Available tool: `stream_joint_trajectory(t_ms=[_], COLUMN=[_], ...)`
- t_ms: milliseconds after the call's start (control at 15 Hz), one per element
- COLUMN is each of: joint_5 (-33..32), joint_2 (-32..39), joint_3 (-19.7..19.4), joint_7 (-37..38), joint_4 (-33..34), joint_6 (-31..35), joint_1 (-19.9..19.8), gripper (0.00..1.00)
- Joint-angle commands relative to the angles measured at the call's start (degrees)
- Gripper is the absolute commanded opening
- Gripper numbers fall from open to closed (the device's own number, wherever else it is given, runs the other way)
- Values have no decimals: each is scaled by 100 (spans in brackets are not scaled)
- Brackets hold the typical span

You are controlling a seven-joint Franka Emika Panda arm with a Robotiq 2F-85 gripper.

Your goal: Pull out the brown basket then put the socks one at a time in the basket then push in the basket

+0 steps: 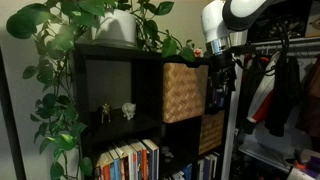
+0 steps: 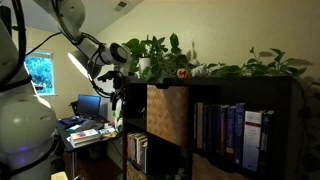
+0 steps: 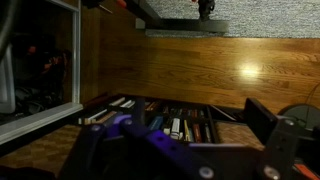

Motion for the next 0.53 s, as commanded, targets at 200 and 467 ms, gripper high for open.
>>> stream_joint_trajectory(t_ms=[200,467], joint_5=[-54,-100], joint_2=[26,7], joint_3=[-159,-326], joint_7=[52,-361], joint_4=[7,-32], joint_6=[-7,139], joint_1=[175,164], gripper=[100,100])
